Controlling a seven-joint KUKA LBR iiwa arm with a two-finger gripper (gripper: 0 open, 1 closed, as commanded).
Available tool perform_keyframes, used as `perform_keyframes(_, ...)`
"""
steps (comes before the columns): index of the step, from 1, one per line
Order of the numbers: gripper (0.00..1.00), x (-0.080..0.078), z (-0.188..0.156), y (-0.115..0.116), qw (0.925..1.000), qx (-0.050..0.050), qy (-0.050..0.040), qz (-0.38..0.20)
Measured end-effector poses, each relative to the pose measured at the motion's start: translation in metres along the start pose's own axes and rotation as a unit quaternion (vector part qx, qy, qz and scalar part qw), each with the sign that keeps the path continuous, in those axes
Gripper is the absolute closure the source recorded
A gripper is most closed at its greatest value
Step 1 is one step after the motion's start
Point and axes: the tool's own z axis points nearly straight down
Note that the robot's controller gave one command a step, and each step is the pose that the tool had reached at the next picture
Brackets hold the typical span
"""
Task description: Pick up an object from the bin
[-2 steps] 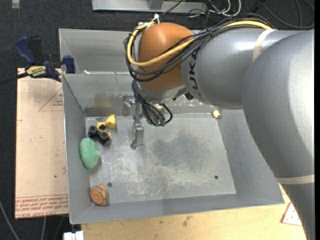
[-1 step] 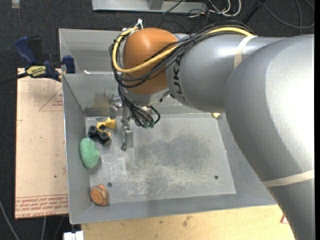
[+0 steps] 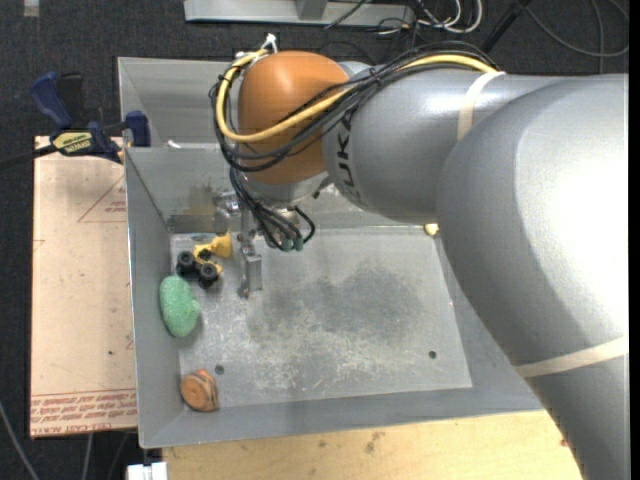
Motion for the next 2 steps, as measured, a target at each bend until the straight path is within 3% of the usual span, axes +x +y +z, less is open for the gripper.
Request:
perform_keyframes(1, 0.0, -0.008, 0.006, 0.018, 0.9994, -0.001, -0.0033, -0.035)
perform_keyframes(2, 1.0, -0.012, 0.057, 0.019, 0.9978, -0.001, -0.0014, -0.066)
